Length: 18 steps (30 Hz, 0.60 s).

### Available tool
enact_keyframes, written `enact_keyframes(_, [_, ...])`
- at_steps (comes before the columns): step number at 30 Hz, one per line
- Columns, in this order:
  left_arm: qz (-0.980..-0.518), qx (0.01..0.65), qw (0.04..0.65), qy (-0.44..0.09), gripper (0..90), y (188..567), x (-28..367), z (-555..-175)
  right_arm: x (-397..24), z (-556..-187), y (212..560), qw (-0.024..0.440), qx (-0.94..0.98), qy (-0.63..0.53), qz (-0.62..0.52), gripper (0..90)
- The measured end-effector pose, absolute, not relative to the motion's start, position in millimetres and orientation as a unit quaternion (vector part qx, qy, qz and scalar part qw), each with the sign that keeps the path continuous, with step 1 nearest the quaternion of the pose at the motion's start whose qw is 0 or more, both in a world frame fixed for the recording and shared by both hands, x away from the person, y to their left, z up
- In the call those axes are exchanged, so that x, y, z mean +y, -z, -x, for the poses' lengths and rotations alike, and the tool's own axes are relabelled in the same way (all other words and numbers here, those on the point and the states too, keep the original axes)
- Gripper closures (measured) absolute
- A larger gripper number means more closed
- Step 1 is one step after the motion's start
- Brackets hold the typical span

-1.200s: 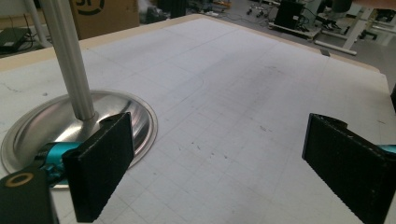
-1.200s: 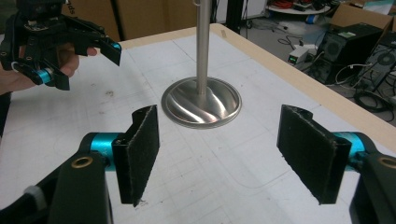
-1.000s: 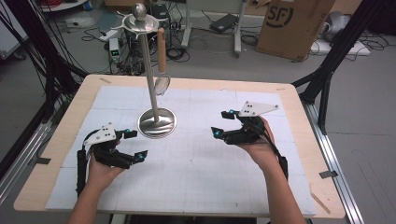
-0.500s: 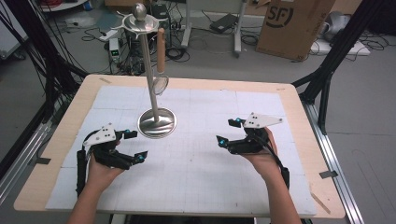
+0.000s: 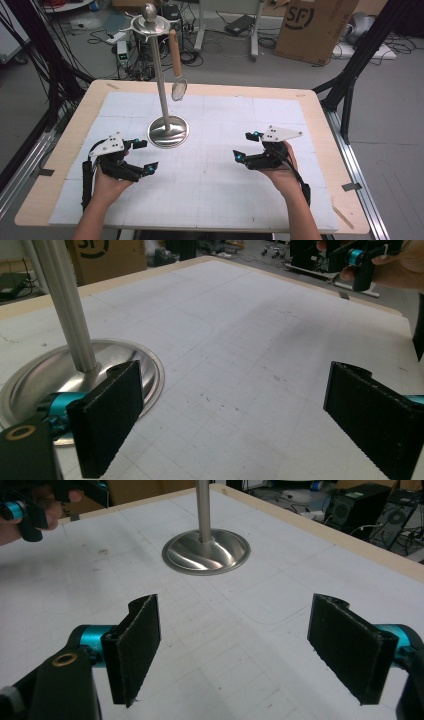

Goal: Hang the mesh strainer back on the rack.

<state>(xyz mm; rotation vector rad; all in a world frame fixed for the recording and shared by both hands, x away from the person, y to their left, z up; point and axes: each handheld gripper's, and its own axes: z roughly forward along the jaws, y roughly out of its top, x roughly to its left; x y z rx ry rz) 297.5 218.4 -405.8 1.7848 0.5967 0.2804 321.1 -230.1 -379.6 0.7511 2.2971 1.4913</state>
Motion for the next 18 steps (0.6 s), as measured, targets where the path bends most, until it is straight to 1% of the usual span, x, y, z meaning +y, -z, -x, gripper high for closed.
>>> enact_keyframes(18, [-0.763, 0.257, 0.581, -0.119, 9.7, 406.2, 218.1, -298.2, -233.5, -316.8, 390.5, 0.143, 0.802, -0.515, -0.267, 20.3])
